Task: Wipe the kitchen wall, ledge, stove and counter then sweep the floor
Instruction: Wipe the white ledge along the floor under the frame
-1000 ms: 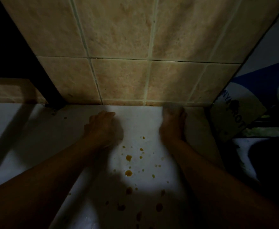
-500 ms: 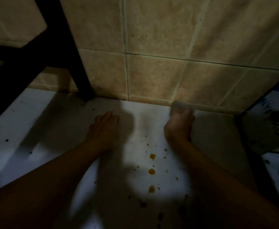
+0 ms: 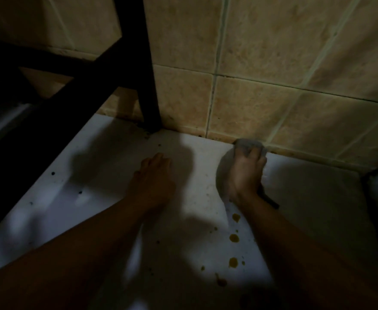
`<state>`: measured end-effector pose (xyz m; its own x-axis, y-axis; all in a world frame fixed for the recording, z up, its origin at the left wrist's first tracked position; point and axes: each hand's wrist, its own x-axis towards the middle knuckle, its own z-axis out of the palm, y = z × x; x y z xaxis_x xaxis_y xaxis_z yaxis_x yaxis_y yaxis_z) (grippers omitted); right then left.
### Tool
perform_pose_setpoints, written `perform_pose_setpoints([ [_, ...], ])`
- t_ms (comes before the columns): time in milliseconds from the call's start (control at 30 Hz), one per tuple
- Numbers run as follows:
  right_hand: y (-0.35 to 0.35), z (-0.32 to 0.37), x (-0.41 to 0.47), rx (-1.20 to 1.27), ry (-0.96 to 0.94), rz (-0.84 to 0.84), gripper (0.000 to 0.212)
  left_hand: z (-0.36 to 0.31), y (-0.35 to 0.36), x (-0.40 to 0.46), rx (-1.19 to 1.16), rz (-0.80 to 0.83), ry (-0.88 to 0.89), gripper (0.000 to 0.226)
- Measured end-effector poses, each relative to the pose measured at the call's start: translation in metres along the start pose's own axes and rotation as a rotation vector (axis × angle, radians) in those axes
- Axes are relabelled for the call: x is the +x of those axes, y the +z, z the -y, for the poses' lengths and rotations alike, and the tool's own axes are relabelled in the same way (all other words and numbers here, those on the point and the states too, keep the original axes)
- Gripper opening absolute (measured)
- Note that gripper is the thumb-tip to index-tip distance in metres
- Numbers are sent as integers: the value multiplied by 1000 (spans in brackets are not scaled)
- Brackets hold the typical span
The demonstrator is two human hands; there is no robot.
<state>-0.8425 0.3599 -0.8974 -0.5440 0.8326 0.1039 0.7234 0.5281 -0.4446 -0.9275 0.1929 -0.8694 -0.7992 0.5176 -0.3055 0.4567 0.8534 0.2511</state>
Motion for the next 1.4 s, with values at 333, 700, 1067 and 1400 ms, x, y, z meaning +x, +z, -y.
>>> perform_pose_setpoints([
  [333,11,-17,3,129,-431,40,41,-2,4,0,-25,-61,-60,62],
  [700,38,47,-21,293,-657,198,41,23,0,-3,7,-61,-217,72],
  [1067,43,91,5,214,-717,244,39,27,-2,-1,-128,-90,-255,84],
  [1400,47,100,-3,224,-708,506,39,38,-1,-2,-220,-135,-240,96],
])
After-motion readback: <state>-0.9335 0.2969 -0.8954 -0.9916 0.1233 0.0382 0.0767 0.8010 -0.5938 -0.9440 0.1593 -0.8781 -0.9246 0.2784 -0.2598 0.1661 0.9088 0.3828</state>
